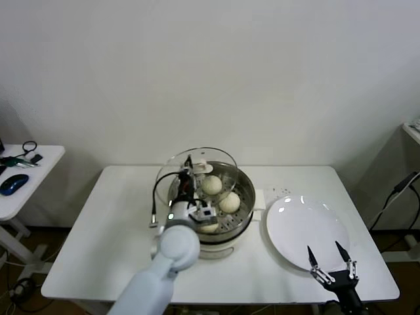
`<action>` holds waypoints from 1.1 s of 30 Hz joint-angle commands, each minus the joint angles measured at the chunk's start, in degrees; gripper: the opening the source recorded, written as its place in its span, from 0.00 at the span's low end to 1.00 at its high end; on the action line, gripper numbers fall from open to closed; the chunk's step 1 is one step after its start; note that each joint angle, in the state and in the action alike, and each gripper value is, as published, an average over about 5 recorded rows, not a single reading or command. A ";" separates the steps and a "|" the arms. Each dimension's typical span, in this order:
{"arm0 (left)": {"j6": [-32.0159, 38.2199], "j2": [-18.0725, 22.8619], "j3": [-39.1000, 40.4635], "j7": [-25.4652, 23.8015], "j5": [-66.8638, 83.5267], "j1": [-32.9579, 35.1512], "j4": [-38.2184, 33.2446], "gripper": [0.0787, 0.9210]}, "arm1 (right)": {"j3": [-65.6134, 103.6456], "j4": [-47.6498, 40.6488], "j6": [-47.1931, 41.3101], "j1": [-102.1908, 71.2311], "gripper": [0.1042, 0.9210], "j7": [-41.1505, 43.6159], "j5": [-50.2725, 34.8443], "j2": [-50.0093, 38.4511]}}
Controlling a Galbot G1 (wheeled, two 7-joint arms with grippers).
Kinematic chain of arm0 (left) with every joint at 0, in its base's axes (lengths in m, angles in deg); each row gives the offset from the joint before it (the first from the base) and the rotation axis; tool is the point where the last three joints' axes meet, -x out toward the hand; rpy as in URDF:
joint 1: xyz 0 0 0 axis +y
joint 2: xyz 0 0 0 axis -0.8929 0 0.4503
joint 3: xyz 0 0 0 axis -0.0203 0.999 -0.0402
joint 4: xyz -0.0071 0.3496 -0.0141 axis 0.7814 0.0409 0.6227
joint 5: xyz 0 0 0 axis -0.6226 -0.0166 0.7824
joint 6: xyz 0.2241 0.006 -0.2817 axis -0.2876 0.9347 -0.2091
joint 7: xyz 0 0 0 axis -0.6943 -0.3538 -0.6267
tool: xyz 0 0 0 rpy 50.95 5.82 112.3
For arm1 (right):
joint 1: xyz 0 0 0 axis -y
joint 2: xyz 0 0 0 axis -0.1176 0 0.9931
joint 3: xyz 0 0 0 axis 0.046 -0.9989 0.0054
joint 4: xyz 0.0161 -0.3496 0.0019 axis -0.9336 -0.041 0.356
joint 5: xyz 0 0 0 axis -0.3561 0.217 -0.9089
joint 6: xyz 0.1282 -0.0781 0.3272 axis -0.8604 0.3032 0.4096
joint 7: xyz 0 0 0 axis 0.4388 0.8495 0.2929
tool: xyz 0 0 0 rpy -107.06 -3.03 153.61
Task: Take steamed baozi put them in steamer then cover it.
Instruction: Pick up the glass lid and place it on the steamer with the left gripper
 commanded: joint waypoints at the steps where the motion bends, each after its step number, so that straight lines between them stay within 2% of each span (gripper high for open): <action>1: 0.84 7.42 2.24 -0.33 -13.84 2.54 2.64 0.07 | 0.71 -0.91 0.00 0.74 0.88 -0.17 -2.13 -1.01; 10: 2.54 7.59 2.80 0.43 -17.50 7.92 1.58 0.07 | 0.06 -1.65 -0.15 1.67 0.88 -0.24 -1.50 -0.27; 33: 2.38 8.09 2.68 2.67 -17.92 9.27 3.21 0.07 | 0.03 -1.81 0.49 1.44 0.88 -0.25 -0.86 0.26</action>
